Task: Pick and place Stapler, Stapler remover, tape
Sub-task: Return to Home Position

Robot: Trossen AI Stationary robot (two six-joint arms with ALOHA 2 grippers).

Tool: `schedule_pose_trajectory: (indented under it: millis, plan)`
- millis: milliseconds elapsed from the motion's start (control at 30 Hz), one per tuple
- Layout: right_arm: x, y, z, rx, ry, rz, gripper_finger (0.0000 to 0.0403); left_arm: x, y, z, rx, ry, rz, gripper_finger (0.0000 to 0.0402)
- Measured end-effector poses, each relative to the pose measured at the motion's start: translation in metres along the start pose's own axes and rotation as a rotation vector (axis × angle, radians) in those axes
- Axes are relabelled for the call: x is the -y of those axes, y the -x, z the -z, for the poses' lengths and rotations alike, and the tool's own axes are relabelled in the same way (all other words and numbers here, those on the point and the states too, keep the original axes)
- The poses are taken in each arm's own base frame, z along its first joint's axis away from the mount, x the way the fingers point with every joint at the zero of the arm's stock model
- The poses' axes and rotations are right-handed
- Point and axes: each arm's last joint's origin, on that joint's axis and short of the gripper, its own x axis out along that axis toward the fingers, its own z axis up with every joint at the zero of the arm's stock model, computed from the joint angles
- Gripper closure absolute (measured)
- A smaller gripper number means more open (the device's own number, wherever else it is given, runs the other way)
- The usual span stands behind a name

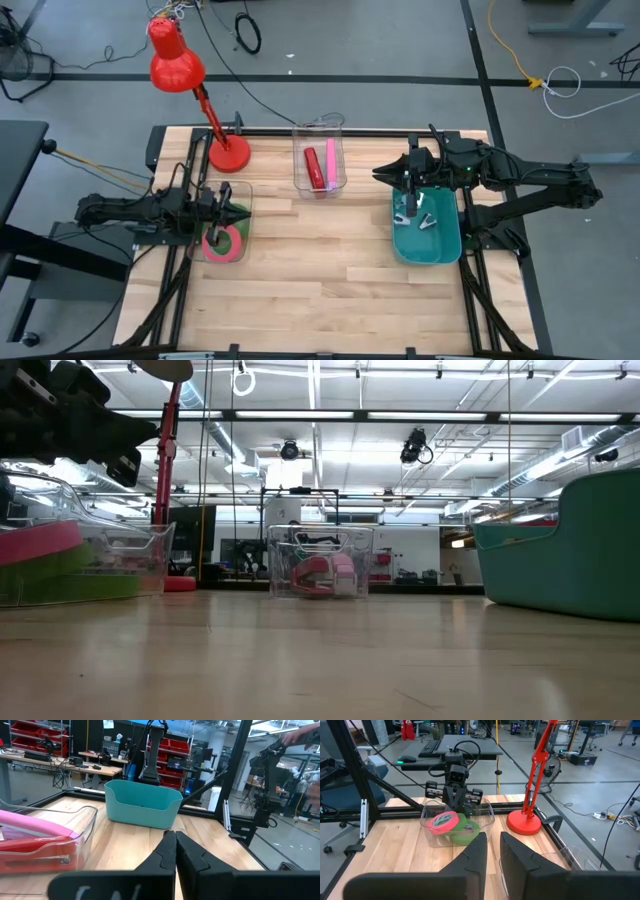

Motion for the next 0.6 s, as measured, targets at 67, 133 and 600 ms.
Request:
schedule_pose_trajectory:
  millis: [67, 133, 600]
  plan:
    - [0.0, 0.0, 0.0, 0.0, 0.0, 0.0, 0.0346, 0.0, 0.0, 0.0, 0.0, 0.001, 0.0, 0.0399]
    - [0.0, 0.0, 0.0, 0.0, 0.0, 0.0, 0.0346, 0.0, 0.0, 0.0, 0.0, 0.0, 0.0, 0.0399]
    - [0.001, 0.004, -0.013, 0.131, 0.002, 0.003, 0.0346, 0.0, 0.0, 0.0, 0.0, 0.001, 0.0, 0.0399]
